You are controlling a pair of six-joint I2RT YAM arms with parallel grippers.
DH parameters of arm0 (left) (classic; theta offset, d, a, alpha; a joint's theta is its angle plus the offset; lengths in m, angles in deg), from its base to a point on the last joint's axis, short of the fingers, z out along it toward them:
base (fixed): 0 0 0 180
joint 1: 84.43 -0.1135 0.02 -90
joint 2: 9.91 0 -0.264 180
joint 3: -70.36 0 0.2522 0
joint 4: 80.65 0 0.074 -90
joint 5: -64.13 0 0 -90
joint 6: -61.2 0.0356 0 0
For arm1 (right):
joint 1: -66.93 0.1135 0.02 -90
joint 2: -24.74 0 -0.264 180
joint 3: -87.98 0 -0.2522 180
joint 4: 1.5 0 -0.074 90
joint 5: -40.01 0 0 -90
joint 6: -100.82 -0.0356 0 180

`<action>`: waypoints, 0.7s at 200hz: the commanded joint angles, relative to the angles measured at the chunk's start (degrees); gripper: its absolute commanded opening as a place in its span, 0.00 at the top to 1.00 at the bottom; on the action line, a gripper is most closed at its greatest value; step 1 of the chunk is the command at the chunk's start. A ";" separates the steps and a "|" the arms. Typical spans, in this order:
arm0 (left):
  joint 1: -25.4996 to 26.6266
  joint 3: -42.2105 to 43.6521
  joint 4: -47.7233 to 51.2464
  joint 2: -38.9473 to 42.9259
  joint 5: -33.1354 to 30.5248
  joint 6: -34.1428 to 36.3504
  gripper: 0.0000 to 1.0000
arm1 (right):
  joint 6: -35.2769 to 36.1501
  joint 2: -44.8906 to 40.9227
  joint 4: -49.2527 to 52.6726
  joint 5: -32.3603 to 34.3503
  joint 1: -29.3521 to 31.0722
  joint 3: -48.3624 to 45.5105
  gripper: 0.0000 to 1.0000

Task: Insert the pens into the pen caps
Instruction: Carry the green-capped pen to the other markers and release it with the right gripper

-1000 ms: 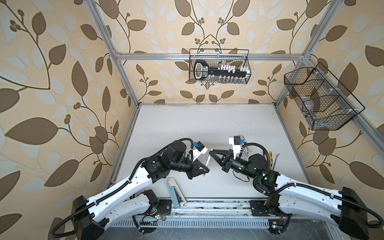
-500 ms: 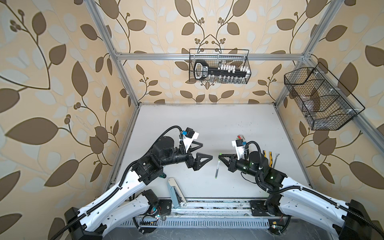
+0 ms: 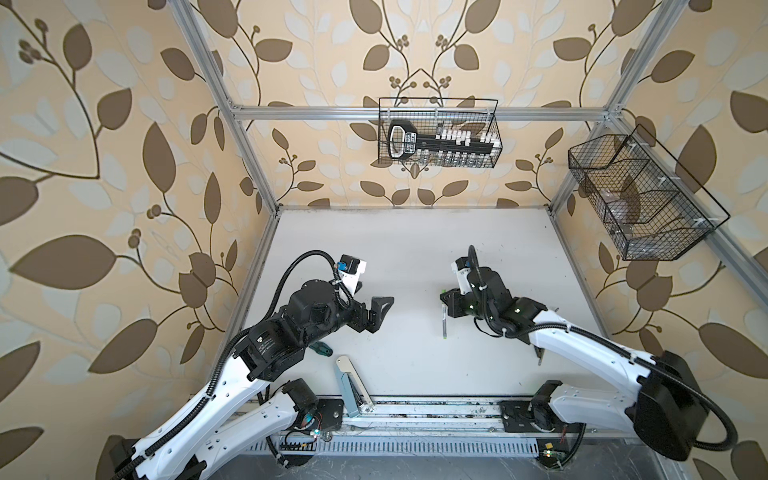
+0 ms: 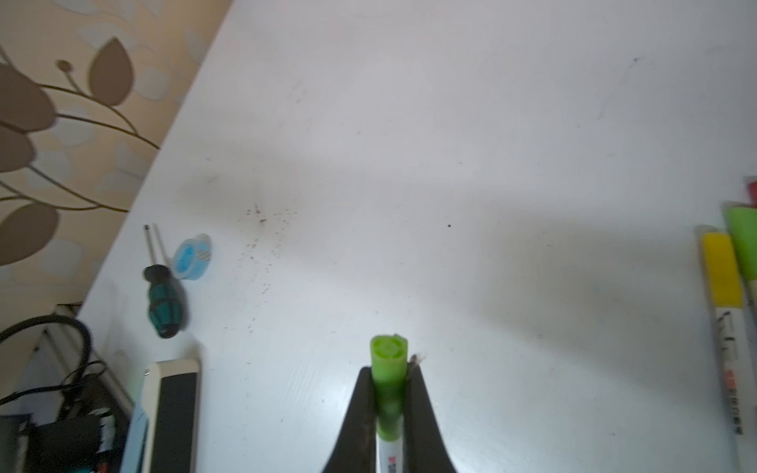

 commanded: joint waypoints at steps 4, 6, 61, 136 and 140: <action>0.06 -2.04 7.19 -0.14 -11.69 -0.01 0.01 | 6.94 8.11 11.25 5.69 -1.18 6.20 1.00; 0.06 -2.01 7.34 -0.10 -11.87 0.00 0.01 | 7.23 8.79 11.66 6.05 -1.27 6.76 1.00; -0.02 -1.56 7.15 -0.43 -12.84 0.47 0.01 | 11.65 25.00 20.47 15.78 -4.00 18.08 0.99; -0.03 -1.21 6.39 -3.28 -11.84 1.21 0.01 | 12.44 31.38 24.41 23.14 -8.98 21.74 0.70; -0.03 -1.07 6.28 -3.30 -12.08 1.31 0.01 | 12.45 31.30 24.30 23.31 -8.98 21.84 0.68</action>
